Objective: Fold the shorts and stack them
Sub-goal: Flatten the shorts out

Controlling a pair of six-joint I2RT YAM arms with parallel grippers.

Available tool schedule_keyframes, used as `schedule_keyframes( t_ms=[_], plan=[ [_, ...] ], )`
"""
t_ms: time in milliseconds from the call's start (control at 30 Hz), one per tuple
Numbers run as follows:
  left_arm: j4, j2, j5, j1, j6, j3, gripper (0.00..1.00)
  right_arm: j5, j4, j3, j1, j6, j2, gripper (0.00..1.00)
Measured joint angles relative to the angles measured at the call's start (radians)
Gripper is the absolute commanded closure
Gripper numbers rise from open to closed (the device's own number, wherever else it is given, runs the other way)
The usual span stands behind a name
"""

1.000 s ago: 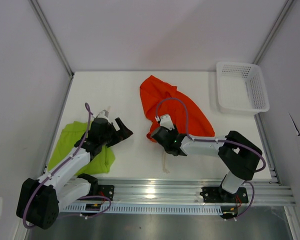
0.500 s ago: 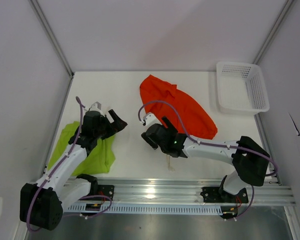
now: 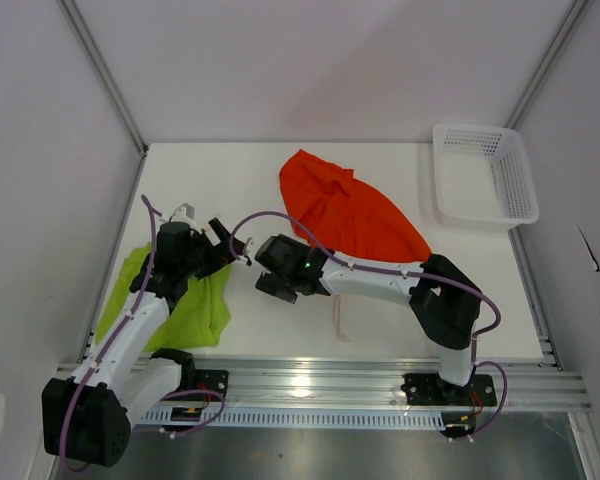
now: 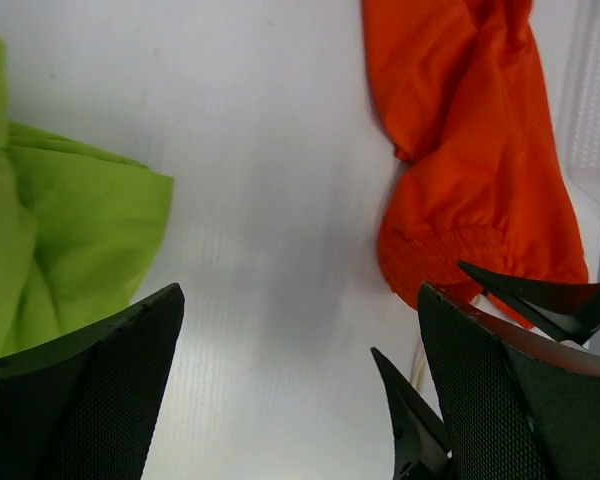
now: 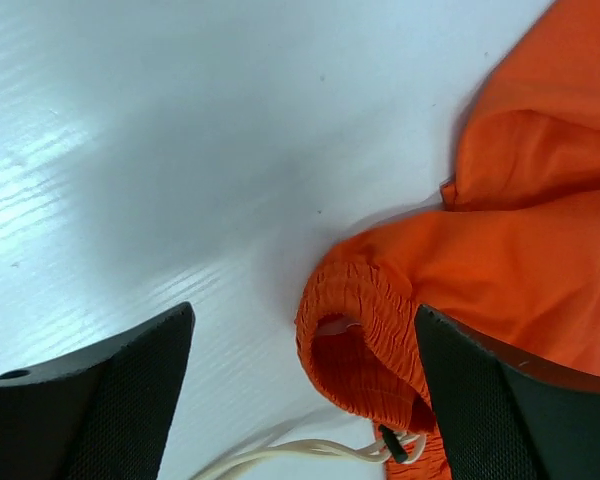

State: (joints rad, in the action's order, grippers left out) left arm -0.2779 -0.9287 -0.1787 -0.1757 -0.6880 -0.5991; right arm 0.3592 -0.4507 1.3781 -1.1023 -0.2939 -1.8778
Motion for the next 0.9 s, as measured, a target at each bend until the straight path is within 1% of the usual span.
schedule_keyframes(
  t_ms=[133, 167, 300, 433, 500, 533, 567, 667, 733, 767, 900],
  plan=[
    [-0.022, -0.009, 0.045, 0.033, 0.008, 0.001, 0.01, 0.016, -0.079, 0.078, -0.002, -0.017, -0.075, 0.14],
    [-0.018, -0.012, 0.032, 0.034, 0.007, 0.001, 0.01, 0.024, -0.089, 0.084, -0.005, -0.021, -0.087, 0.16],
    [-0.01, -0.013, 0.001, 0.021, 0.009, 0.001, 0.01, 0.047, -0.135, 0.081, -0.009, -0.022, -0.14, 0.18],
    [-0.003, -0.014, -0.007, 0.021, 0.008, 0.001, 0.01, 0.061, -0.148, 0.081, -0.007, -0.023, -0.141, 0.22],
    [0.003, -0.016, -0.009, 0.021, 0.008, 0.001, 0.01, 0.068, -0.152, 0.081, -0.006, -0.024, -0.141, 0.29],
    [0.005, -0.016, -0.009, 0.021, 0.008, 0.001, 0.01, 0.074, -0.151, 0.081, -0.006, -0.024, -0.141, 0.37],
    [0.007, -0.016, -0.009, 0.021, 0.009, 0.001, 0.01, 0.08, -0.15, 0.08, -0.005, -0.027, -0.141, 0.57],
    [0.009, -0.016, -0.012, 0.027, 0.009, 0.001, 0.01, 0.108, -0.141, 0.073, 0.0, -0.037, -0.141, 0.86],
    [0.013, -0.016, -0.02, 0.042, 0.009, 0.001, 0.01, 0.126, -0.124, 0.061, 0.003, -0.038, -0.14, 0.98],
    [0.014, -0.016, -0.026, 0.051, 0.008, 0.001, 0.01, 0.134, -0.113, 0.054, 0.005, -0.037, -0.138, 1.0],
    [0.013, -0.015, -0.053, 0.104, 0.008, 0.001, 0.01, 0.158, -0.064, -0.005, 0.014, -0.036, -0.095, 1.0]
  ],
)
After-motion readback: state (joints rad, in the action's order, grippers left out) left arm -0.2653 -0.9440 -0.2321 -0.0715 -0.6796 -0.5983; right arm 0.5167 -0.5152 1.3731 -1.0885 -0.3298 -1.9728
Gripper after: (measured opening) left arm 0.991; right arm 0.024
